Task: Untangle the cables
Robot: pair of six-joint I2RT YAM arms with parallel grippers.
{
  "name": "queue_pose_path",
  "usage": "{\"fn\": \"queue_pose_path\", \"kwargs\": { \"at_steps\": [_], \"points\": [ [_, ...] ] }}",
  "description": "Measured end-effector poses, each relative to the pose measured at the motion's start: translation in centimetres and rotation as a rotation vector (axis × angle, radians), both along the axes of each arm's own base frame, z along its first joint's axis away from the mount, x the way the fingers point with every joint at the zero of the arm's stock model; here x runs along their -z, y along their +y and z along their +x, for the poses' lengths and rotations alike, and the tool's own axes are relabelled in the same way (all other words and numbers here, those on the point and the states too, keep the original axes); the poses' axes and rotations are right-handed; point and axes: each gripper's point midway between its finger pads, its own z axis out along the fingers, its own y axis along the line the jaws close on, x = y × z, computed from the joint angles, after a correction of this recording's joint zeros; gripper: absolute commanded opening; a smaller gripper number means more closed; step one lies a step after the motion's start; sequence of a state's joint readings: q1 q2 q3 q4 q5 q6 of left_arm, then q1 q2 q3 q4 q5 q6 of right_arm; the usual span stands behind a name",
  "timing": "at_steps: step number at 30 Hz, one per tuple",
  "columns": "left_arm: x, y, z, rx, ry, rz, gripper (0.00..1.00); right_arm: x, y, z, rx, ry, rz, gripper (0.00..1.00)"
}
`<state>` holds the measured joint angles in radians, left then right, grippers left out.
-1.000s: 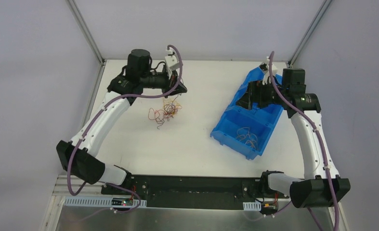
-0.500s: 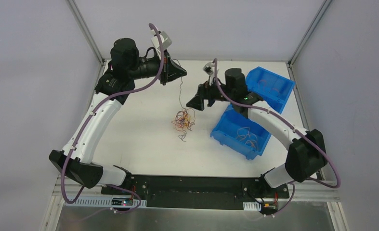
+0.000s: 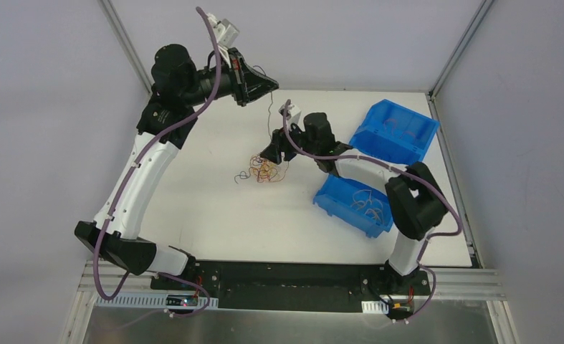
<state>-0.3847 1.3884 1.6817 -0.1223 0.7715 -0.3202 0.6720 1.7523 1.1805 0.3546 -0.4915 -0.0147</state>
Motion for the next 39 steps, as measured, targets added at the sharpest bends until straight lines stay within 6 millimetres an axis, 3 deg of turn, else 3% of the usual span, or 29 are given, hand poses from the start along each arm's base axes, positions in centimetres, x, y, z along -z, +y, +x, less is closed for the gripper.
{"fn": "queue_pose_path", "kwargs": {
  "at_steps": [4,7,13,17,24,29,31,33,35,39],
  "points": [
    [-3.8,0.4,0.4,-0.026,-0.029,-0.084,0.00,3.9,0.8,2.3,0.066,0.068,-0.043,0.47],
    [-7.1,1.3,1.0,-0.062,-0.088,-0.134,0.00,5.4,1.3,3.1,0.084,0.102,-0.054,0.47],
    [-16.4,4.9,2.5,-0.199,-0.282,-0.254,0.00,7.0,1.1,2.7,0.084,0.147,-0.088,0.49],
    [-20.6,7.0,2.5,-0.280,-0.383,-0.318,0.00,8.3,0.4,2.0,0.081,0.187,-0.120,0.54],
    [-24.7,8.9,2.1,-0.379,-0.497,-0.400,0.00,12.0,-1.6,-0.2,0.072,0.294,-0.221,0.45],
    [-27.6,11.0,1.4,-0.483,-0.599,-0.455,0.00,14.7,-3.1,-2.1,0.052,0.404,-0.299,0.49],
    [-28.4,11.6,1.0,-0.511,-0.630,-0.470,0.00,14.6,-3.1,-2.3,0.038,0.408,-0.298,0.48],
    [-29.0,12.0,0.5,-0.525,-0.669,-0.472,0.00,14.7,-3.2,-2.4,0.033,0.412,-0.300,0.53],
    [-29.3,12.2,0.2,-0.540,-0.698,-0.468,0.00,14.6,-3.3,-2.5,0.026,0.417,-0.296,0.67],
    [-29.5,12.5,0.2,-0.556,-0.720,-0.462,0.00,13.8,-3.6,-2.9,0.001,0.421,-0.292,0.78]
  ]
}}
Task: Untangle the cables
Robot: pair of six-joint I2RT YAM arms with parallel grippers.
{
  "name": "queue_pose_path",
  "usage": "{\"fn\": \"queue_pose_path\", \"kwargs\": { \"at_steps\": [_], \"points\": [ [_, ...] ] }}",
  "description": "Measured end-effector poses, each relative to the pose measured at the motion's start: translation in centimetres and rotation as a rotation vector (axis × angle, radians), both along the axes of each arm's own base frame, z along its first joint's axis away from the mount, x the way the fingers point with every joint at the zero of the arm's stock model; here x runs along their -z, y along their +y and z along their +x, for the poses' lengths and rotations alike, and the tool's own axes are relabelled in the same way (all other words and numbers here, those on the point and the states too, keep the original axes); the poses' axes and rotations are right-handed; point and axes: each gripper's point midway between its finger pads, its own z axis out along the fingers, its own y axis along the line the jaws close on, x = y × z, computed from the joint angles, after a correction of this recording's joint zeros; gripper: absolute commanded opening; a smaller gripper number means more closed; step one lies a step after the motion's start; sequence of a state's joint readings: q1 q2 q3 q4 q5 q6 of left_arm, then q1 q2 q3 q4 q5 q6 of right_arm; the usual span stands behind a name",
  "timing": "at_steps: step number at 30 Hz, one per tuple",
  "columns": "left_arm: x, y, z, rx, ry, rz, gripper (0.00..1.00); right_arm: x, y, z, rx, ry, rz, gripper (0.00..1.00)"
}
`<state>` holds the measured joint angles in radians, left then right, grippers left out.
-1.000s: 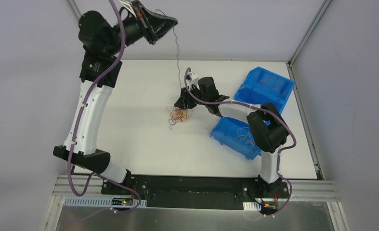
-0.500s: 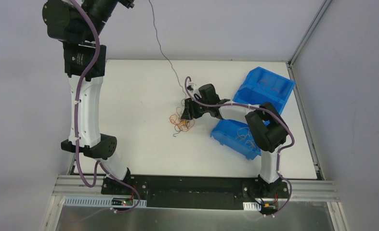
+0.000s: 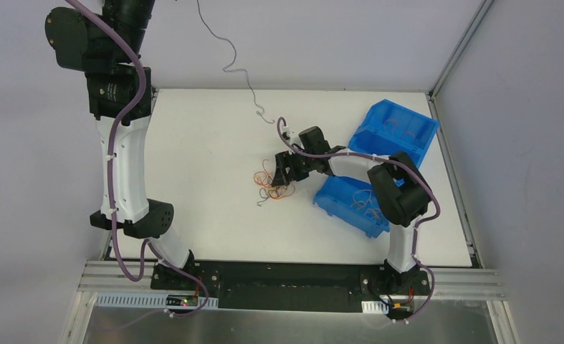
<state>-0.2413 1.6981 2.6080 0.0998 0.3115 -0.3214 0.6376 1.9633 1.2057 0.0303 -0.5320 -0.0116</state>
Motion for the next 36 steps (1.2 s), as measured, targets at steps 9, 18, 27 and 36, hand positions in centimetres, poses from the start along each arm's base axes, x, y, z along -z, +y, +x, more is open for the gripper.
{"fn": "queue_pose_path", "kwargs": {
  "at_steps": [9,18,27,36],
  "points": [
    [4.0,-1.3,2.1,0.063,0.143,0.019,0.00,-10.2,-0.3,2.3,-0.015,-0.173,0.106,0.93],
    [5.4,-2.1,3.2,0.113,0.204,0.013,0.00,-29.3,4.3,6.8,0.012,-0.515,0.443,0.96],
    [6.6,-3.0,3.6,0.185,0.261,-0.004,0.00,-31.6,9.5,4.4,-0.119,-0.505,0.595,0.16],
    [11.6,-1.7,7.1,0.034,0.407,0.019,0.00,-30.4,8.3,3.0,-0.127,-0.512,0.570,0.00]
  ]
}}
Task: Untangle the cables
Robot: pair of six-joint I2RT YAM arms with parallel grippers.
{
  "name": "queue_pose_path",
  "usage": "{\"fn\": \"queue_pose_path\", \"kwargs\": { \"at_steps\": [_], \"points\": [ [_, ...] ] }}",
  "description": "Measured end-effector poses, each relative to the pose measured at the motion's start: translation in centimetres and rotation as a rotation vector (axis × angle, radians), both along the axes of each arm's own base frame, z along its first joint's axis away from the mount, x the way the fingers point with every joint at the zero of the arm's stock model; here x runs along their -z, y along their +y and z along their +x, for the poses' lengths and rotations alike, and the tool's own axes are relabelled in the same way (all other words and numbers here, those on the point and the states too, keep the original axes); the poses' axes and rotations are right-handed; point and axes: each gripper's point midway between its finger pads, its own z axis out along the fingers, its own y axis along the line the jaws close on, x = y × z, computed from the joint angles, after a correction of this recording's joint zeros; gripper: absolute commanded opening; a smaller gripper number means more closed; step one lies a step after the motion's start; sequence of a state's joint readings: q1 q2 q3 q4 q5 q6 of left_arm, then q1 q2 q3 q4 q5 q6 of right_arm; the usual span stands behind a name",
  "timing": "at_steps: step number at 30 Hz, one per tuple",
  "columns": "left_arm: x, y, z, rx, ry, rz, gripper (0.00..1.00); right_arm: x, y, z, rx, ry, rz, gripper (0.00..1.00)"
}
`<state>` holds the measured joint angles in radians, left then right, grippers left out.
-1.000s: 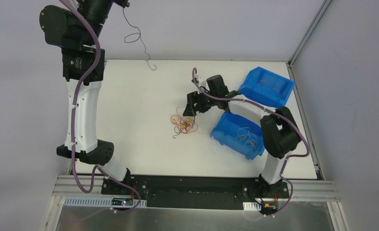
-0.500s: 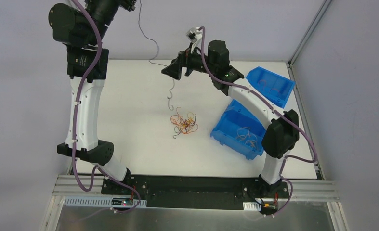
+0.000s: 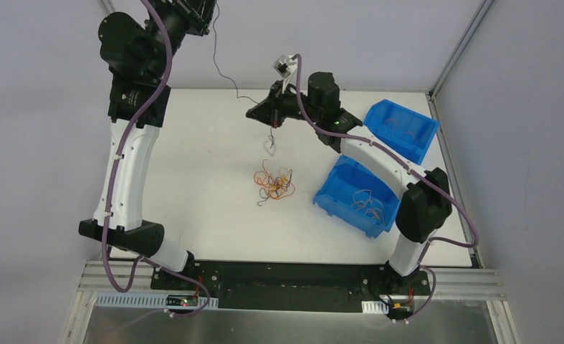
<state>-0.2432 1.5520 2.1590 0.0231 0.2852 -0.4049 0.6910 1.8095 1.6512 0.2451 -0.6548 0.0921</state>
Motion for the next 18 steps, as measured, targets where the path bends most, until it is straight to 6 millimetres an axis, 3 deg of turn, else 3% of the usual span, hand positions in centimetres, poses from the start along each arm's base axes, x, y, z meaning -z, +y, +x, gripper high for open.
{"fn": "queue_pose_path", "kwargs": {
  "at_steps": [4,8,9,11,13,15,18],
  "points": [
    [6.3,2.1,1.5,-0.146,0.143,0.071,0.00,-1.3,-3.1,0.1,0.063,-0.020,-0.006,0.00],
    [17.2,1.7,2.6,-0.127,0.371,0.181,0.03,-5.1,-7.2,1.0,0.162,-0.065,0.030,0.00],
    [20.3,1.2,2.8,-0.096,0.444,0.203,0.10,-6.0,-8.3,1.2,0.189,-0.071,0.038,0.00],
    [26.3,0.0,3.1,-0.027,0.595,0.228,0.34,-7.5,-11.3,1.9,0.256,-0.071,0.049,0.00],
    [31.5,-1.5,2.7,0.069,0.738,0.239,0.72,-8.4,-14.1,2.4,0.319,-0.060,0.047,0.00],
    [34.4,-2.8,2.2,0.156,0.823,0.233,0.97,-8.9,-17.2,2.6,0.383,-0.041,0.034,0.00],
    [35.8,-4.1,1.3,0.256,0.867,0.211,0.99,-9.4,-21.5,2.2,0.471,-0.017,0.009,0.00]
  ]
}}
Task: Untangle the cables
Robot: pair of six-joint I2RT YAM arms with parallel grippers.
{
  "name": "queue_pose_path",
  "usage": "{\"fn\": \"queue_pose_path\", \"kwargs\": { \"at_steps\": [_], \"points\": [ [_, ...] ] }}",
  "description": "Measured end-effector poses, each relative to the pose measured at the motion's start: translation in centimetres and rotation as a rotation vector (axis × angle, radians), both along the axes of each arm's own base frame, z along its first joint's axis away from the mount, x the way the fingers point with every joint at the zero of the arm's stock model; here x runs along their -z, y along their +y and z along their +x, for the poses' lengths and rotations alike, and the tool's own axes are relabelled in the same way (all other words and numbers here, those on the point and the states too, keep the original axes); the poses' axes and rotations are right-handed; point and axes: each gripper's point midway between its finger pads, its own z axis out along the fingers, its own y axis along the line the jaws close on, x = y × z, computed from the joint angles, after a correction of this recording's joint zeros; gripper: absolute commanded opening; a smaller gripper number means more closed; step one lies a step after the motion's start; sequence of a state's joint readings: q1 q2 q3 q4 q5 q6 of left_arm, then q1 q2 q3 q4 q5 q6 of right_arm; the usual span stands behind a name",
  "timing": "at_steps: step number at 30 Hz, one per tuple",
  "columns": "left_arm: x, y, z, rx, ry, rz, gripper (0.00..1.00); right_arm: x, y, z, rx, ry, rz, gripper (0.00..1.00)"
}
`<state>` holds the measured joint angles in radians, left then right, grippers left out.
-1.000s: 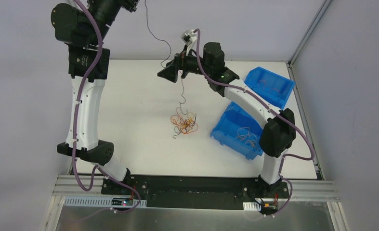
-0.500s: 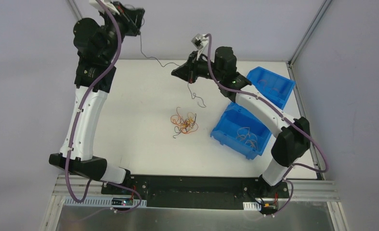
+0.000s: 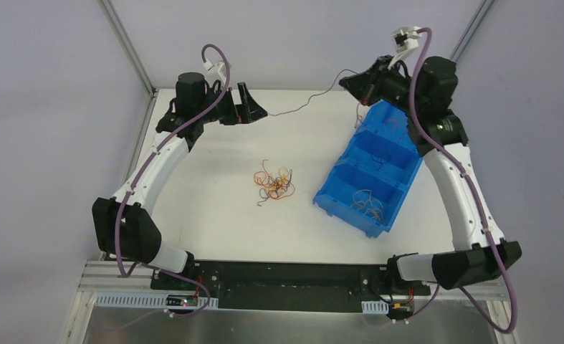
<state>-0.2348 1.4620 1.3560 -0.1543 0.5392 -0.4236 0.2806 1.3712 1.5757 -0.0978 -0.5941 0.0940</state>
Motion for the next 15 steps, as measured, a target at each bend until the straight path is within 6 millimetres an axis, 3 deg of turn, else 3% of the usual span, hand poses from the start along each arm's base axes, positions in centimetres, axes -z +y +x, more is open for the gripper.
{"fn": "queue_pose_path", "kwargs": {
  "at_steps": [7,15],
  "points": [
    [-2.3,-1.6,-0.5,0.102,-0.072,-0.077,0.99,0.7,-7.5,-3.7,0.147,0.039,-0.097,0.00],
    [-1.4,-2.7,0.2,0.155,-0.038,-0.102,0.99,5.0,-14.5,-4.4,0.281,0.196,-0.187,0.00]
  ]
}}
